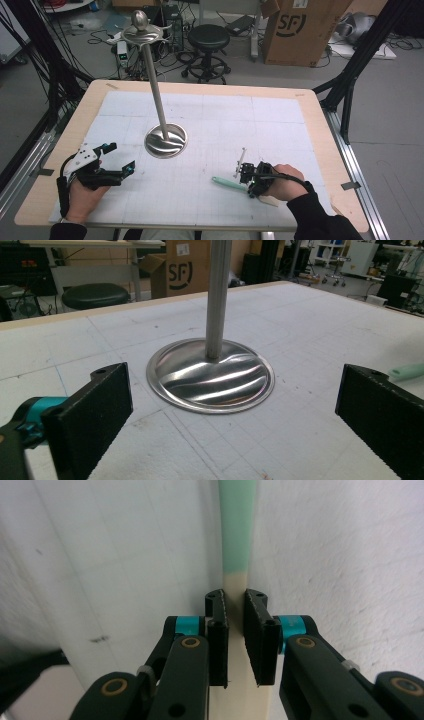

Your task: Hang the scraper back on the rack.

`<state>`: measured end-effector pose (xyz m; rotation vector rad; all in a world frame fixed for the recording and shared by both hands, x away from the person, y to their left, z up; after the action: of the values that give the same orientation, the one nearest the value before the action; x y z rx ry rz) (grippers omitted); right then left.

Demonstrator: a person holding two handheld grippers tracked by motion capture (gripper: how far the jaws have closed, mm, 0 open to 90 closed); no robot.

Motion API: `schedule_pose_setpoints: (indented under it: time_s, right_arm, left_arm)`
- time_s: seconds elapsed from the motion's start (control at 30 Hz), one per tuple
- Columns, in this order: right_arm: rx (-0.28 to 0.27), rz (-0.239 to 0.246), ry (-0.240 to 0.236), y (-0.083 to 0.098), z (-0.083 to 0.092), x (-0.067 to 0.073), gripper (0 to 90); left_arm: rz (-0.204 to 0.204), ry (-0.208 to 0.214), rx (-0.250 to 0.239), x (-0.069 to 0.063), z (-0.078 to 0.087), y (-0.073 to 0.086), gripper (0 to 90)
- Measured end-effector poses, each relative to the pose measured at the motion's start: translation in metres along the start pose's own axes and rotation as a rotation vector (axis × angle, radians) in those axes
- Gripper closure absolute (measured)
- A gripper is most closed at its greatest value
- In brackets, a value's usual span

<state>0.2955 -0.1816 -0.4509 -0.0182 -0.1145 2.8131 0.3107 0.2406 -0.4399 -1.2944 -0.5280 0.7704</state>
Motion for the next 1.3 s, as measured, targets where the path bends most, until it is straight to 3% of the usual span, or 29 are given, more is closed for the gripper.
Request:
schedule_pose_setpoints:
  time_s: [0.23, 0.37, 0.47, 0.5, 0.53, 0.63, 0.67, 0.73, 0.97, 1.13, 1.3]
  right_arm:
    - [-0.17, -0.041, 0.022, 0.003, 0.013, -0.004, 81.1]
    - [-0.296, -0.119, 0.017, 0.004, 0.023, -0.006, 81.1]
    - [-0.392, -0.168, 0.045, 0.003, 0.028, -0.009, 81.1]
    - [-0.392, -0.168, 0.045, 0.003, 0.028, -0.009, 81.1]
    - [-0.464, -0.193, 0.067, 0.001, 0.031, -0.01, 81.1]
    - [-0.57, -0.234, 0.083, -0.003, 0.035, -0.013, 81.1]
    - [-0.601, -0.248, 0.064, -0.005, 0.036, -0.014, 81.0]
    - [-0.624, -0.253, 0.042, -0.006, 0.037, -0.015, 81.0]
    - [-0.789, -0.281, 0.052, -0.02, 0.048, -0.02, 81.0]
    - [-0.914, -0.272, 0.093, -0.032, 0.061, -0.022, 81.0]
    - [-0.967, -0.286, 0.122, -0.044, 0.071, -0.025, 81.0]
  left_arm:
    - [0.005, -0.001, -0.002, 0.0, -0.001, 0.0, 2.3]
    - [0.003, -0.002, 0.003, 0.0, -0.001, 0.0, 2.3]
    - [-0.003, 0.0, 0.003, -0.001, 0.0, 0.0, 2.3]
    - [-0.003, 0.0, 0.003, -0.001, 0.0, 0.0, 2.3]
    - [-0.004, -0.001, 0.003, -0.001, 0.0, 0.0, 2.3]
    - [-0.002, -0.003, 0.002, -0.001, 0.0, 0.0, 2.3]
    - [-0.002, -0.002, 0.004, -0.001, 0.0, 0.0, 2.3]
    - [-0.002, -0.003, 0.005, -0.001, 0.0, 0.0, 2.3]
    - [-0.004, -0.008, 0.001, 0.0, 0.0, 0.0, 2.3]
    - [-0.004, -0.005, 0.002, -0.001, 0.0, 0.0, 2.3]
    - [-0.002, -0.008, 0.002, 0.0, 0.0, 0.0, 2.3]
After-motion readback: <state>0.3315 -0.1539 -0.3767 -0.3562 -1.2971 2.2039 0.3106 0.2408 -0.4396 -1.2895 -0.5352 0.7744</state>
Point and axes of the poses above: each handheld gripper's, and its own axes: z roughly backward along the jaws, y roughly out of its underside, x roughly to its left, the point moved 5 cm from there along -z, roughly forward along the jaws, and after that the axes turned 1 degree about x, right-handed, at the moved point
